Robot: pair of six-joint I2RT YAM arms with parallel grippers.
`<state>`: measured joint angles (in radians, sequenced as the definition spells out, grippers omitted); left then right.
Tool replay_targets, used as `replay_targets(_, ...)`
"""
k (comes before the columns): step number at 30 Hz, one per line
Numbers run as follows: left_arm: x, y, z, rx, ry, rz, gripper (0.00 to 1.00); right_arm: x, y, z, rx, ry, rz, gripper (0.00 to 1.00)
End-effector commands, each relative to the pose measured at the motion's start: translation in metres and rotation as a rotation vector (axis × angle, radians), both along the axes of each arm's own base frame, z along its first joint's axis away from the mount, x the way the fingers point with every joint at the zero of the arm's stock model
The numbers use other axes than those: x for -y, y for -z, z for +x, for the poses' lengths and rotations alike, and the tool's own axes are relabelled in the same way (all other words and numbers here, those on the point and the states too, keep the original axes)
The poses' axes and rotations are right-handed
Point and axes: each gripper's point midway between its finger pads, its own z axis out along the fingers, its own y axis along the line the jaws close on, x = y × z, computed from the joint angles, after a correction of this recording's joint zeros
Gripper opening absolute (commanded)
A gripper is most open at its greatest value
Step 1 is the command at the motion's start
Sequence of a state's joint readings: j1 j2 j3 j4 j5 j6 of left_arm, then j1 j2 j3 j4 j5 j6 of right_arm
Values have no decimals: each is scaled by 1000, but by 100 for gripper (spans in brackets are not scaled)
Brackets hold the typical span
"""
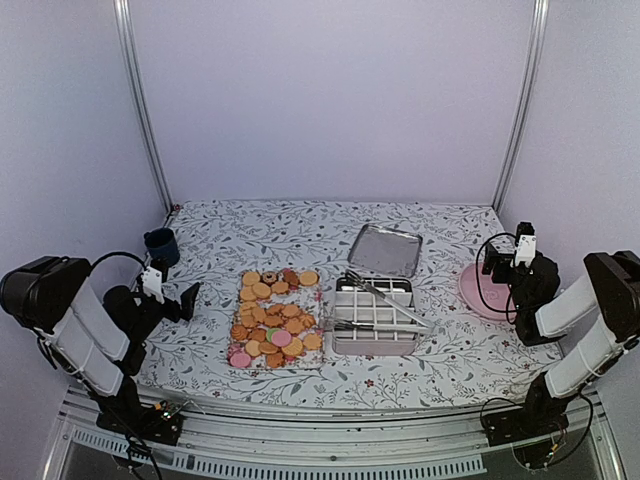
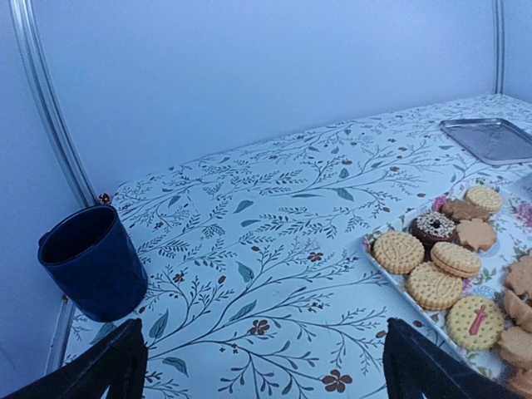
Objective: Pack the cookies
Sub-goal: Pick up the clamp from the packing box.
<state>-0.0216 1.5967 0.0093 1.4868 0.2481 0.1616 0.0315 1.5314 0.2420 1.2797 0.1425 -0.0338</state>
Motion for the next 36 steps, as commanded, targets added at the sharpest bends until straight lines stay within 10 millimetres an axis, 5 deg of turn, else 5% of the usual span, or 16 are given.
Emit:
replay_targets(1, 2, -71, -10, 309, 2, 9, 99, 1, -2, 0, 9, -2, 11, 99)
replay_targets(9, 2, -71, -10, 310, -2, 13, 99, 19, -4, -2, 9, 102, 71, 99)
replay_targets(14, -2, -69, 5, 264, -6, -6, 99, 33, -38, -5, 9, 213, 83, 99)
replay_targets(19, -14, -76, 55, 70, -60, -34, 100, -10, -76, 15, -36, -40, 78, 99)
replay_targets(22, -11, -82, 64, -5, -43, 9, 99, -14, -86, 24, -95, -55, 319, 99)
replay_targets(24, -11, -78, 67, -78, -38, 29, 99, -40, -101, 31, -124, -201, 339, 99)
replay_targets(26, -6, -66, 74, -218, -7, 43, 99, -91, -102, 27, -174, -454, 294, 99)
replay_targets(29, 6, -46, 71, -405, 90, 85, 99, -151, -74, 29, -342, -549, 138, 99)
replay_targets(33, 11, -46, 60, -474, 149, 144, 99, -229, -40, 8, -490, -716, -42, 99)
replay_targets(36, 19, -56, 49, -479, 196, 189, 100, -267, -27, -11, -533, -794, -119, 86)
